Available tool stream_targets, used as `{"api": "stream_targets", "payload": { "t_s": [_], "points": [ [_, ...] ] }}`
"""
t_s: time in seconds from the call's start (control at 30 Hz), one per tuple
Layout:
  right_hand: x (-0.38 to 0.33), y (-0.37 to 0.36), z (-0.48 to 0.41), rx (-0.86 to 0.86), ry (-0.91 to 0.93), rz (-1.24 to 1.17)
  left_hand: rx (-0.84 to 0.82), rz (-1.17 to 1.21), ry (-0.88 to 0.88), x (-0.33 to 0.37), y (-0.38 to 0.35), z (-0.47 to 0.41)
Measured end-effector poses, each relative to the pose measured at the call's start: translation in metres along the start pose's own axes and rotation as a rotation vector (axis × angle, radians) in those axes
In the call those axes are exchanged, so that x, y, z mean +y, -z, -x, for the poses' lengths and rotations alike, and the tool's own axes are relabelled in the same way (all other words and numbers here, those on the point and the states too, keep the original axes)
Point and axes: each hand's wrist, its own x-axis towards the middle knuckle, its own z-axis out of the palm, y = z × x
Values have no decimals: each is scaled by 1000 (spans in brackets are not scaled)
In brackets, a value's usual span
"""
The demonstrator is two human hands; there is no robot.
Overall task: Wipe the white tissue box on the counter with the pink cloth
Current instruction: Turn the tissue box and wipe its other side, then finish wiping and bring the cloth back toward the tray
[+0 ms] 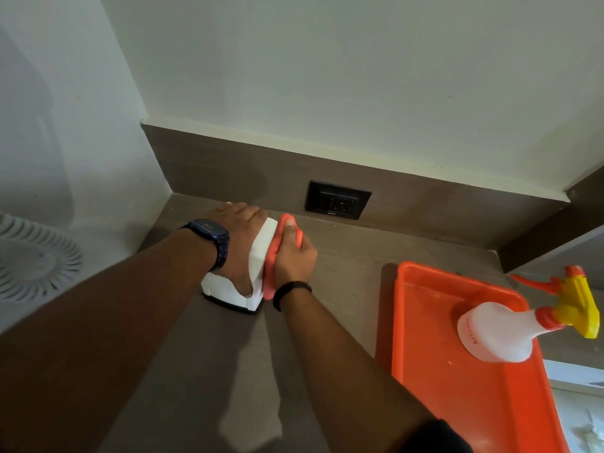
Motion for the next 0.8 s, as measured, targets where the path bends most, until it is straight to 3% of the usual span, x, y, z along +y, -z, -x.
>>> {"api": "stream_targets", "payload": {
  "t_s": [0.33,0.53,0.6,0.7,0.8],
  "points": [
    [4,17,15,5,-213,74,-23,-14,-16,4,3,-1],
    [-16,51,30,-146,-304,15,-28,-46,-8,12,6,0],
    [-26,67,30,-150,-225,-16,-62,-70,17,14,10,2],
    [-45,112,25,-18,26,15,-103,-77,97,20,14,6],
    [-59,168,19,172,281,153,71,35,30,61,10,4]
  ]
}}
